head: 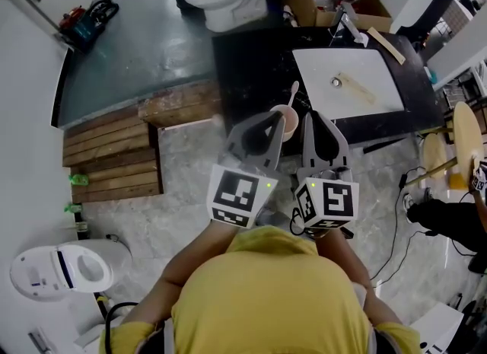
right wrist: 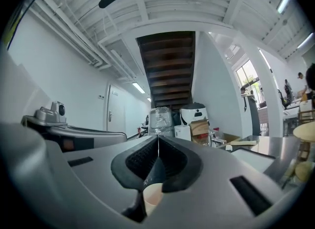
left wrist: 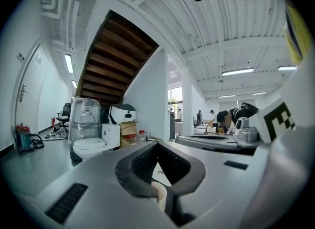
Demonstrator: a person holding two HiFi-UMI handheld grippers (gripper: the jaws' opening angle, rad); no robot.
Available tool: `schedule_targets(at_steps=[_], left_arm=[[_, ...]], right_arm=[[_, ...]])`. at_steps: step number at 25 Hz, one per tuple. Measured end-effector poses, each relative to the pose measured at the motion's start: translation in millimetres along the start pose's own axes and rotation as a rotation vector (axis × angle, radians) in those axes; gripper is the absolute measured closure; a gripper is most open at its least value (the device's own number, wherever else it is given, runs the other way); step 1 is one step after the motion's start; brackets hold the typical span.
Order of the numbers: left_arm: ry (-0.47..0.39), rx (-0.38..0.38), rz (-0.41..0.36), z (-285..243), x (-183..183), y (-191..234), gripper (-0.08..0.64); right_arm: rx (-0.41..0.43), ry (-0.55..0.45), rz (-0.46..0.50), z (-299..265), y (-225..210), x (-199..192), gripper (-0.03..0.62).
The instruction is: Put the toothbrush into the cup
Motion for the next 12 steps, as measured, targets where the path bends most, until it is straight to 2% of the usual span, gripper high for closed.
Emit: schedule_targets(at_steps=[12], left_arm=[[-0.042,0.011,-0.017,16,14,-12,0.552]], right_arm=[[0.05,-0.054,-0.002,29,10,25,0.575]])
Point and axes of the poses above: the fingertips, and each gripper's own axes: z backward along the fingers, y to its left, x out of its top, the point moved 8 cm from there along z, backward along the fingers, and after that the axes turned 9 degrees about -x, right-handed, at the moved point
